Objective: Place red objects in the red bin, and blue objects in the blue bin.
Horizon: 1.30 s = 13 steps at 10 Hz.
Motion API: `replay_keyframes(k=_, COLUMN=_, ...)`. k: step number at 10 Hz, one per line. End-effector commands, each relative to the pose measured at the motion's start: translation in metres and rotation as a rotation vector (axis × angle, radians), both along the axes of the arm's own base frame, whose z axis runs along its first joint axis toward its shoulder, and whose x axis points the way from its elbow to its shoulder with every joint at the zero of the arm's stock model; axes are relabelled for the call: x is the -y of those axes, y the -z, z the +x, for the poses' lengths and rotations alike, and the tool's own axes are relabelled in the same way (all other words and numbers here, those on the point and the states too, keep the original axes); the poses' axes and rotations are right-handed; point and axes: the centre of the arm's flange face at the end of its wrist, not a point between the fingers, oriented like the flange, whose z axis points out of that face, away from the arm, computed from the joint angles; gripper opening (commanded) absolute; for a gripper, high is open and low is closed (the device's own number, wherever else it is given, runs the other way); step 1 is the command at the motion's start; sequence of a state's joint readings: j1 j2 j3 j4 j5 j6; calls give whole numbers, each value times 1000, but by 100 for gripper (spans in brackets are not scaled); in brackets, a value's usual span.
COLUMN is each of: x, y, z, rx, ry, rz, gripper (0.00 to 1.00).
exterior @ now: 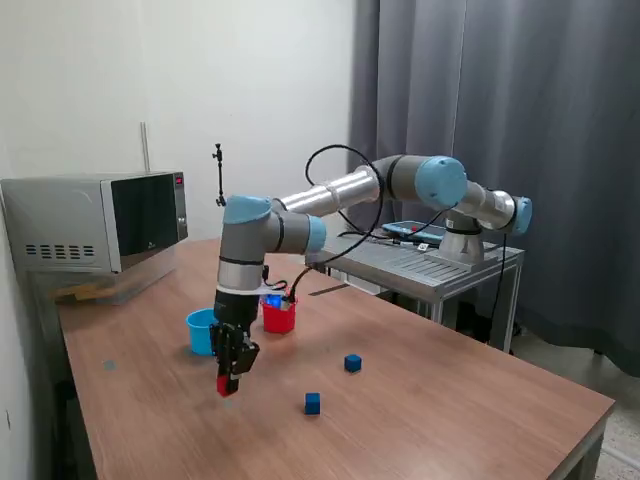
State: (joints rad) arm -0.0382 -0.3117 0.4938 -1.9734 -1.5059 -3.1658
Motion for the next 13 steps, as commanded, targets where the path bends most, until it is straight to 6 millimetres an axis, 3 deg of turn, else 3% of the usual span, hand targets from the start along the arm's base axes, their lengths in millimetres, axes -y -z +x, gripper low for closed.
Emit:
replay_keyframes(k=1, x=-4, y=-68, z=11, rx=-44, ry=14, rz=59, gripper=0)
replay_keyframes(k=2, x=-13, y=-80, z=25, rx=-20, ry=28, rz=95, gripper=0)
replay_keyframes(k=4, x=-26, y=-74, z=56, rx=67, ry=42, rz=97, gripper=0)
replay_keyframes(k=7, x=-58, y=-91, z=118, rx=159, ry=106, rz=132, gripper=0)
replay_keyframes(k=11, x=-136, y=-115, z=195, rx=228, ry=292, rz=113, gripper=0)
replay_keyframes(k=12, x=-149, y=-110, z=214, rx=255, ry=325, rz=107, gripper=0)
replay_keyframes(k=13, x=-154, y=-93, z=234, rx=293, ry=337, rz=102, gripper=0)
